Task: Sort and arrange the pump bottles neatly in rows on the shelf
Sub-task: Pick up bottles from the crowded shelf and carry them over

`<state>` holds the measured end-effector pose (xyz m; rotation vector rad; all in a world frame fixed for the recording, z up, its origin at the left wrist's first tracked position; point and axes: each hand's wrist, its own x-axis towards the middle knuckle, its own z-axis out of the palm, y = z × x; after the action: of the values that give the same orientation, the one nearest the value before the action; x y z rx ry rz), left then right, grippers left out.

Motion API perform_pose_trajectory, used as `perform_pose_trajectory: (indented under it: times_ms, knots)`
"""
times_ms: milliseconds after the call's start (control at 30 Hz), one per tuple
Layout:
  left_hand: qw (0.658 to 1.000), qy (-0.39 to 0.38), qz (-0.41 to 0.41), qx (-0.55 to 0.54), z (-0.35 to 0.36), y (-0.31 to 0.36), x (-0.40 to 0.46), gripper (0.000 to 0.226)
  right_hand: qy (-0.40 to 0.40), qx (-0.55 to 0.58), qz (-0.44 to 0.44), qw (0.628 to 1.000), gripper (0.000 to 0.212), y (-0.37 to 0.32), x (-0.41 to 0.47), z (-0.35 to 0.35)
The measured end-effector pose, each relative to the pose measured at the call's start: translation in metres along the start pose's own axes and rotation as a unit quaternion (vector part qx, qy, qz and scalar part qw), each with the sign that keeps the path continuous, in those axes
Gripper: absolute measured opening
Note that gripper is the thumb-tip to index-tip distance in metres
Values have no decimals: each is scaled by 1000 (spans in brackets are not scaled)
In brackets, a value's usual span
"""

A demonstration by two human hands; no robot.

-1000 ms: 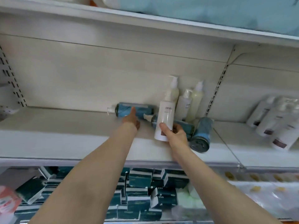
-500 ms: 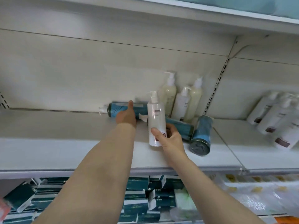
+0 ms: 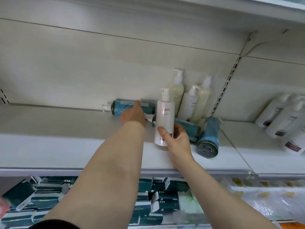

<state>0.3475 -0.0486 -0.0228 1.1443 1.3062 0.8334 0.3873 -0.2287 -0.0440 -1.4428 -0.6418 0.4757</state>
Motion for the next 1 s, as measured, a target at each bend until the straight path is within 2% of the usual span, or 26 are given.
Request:
perform_pose_trajectory:
  times_ms: [133, 333, 433, 500, 633, 800, 900, 1000]
  knots:
    - [994, -16, -14, -105, -5, -6, -7, 38, 11, -3, -4, 1000, 49, 0, 1, 1]
    - [974, -69, -38, -214, -14, -15, -11, 50, 14, -13, -6, 1000, 53, 3, 0, 3]
    - [931, -87, -65, -348, -20, -14, -12, 57, 20, -16, -7, 1000, 51, 2, 1, 3]
    - [918, -89, -66, -380, -25, -16, -14, 61, 21, -17, -5, 1000, 51, 2, 2, 3]
    - [909, -46, -67, -408, -41, -22, -21, 71, 24, -20, 5, 1000, 52, 2, 2, 3]
    - [919, -14, -11, -394, -73, -30, -27, 70, 26, 13, 39, 999, 54, -9, -2, 1]
    - [929, -23, 3, -370, -94, -30, -44, 56, 34, 51, 80, 995, 56, -12, -5, -3]
    - [922, -66, -1, -383, -103, -26, -71, 54, 32, 76, 101, 991, 60, -19, -12, -12]
